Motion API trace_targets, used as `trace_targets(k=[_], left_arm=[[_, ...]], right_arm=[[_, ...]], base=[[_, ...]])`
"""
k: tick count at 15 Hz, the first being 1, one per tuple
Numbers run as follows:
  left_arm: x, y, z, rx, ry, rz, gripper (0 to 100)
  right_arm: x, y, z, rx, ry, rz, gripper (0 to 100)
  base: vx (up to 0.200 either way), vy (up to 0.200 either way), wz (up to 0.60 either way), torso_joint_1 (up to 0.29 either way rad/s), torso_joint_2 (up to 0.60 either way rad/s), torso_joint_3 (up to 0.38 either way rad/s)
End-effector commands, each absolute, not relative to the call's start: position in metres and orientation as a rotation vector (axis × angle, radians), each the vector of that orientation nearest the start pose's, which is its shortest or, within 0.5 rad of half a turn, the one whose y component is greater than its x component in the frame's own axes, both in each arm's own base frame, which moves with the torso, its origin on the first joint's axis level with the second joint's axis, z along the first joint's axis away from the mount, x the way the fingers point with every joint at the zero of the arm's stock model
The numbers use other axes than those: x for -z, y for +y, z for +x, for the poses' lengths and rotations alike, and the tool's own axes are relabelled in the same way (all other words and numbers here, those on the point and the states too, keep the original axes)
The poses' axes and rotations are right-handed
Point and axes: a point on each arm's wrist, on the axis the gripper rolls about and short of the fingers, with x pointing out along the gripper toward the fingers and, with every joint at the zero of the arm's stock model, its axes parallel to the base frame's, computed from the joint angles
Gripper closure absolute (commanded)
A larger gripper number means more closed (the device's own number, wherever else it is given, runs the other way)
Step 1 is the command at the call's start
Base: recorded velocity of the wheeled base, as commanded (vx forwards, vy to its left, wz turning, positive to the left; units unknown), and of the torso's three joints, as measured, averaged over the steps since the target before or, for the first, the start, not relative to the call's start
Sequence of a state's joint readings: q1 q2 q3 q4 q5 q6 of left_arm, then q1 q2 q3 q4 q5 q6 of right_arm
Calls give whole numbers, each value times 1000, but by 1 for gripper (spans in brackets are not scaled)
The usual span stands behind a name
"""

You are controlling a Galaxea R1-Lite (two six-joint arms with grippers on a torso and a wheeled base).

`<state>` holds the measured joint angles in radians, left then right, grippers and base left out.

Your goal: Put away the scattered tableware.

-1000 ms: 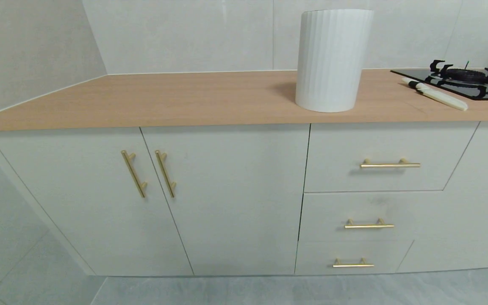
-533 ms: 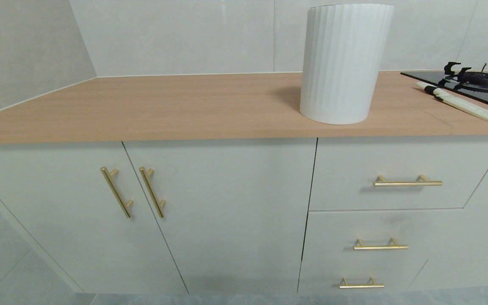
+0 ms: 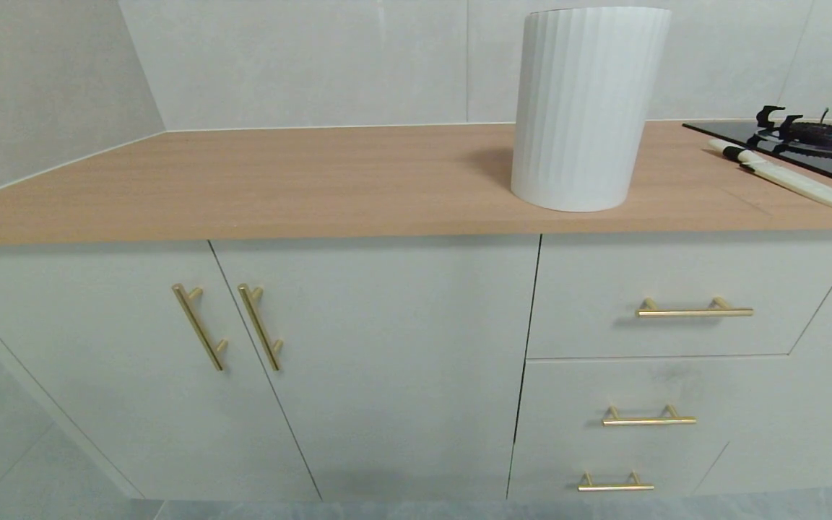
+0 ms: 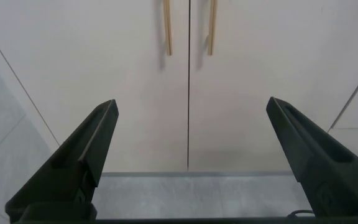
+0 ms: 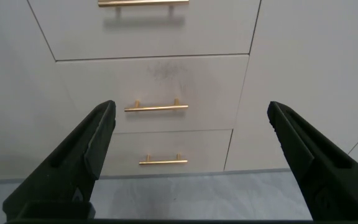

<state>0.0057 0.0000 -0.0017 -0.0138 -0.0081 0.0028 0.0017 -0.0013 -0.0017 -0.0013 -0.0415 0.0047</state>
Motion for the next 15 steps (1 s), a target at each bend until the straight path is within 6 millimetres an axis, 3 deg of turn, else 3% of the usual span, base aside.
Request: trace_targets(k=[1,9,15], left_arm=[[-77,0,-23,3,-15,3,0],[-77,0,-23,3,-15,3,0],[-77,0,-23,3,-17,3,0]], right_arm=[[-76,-1,-23,40,-3,5,0],[-76,-1,-23,40,-3,5,0],[-76,-1,-23,40,-3,5,0]], base=[[0,-200,0,2,7,-2],[0,-200,0,4,5,3],[0,0,0,0,0,0]])
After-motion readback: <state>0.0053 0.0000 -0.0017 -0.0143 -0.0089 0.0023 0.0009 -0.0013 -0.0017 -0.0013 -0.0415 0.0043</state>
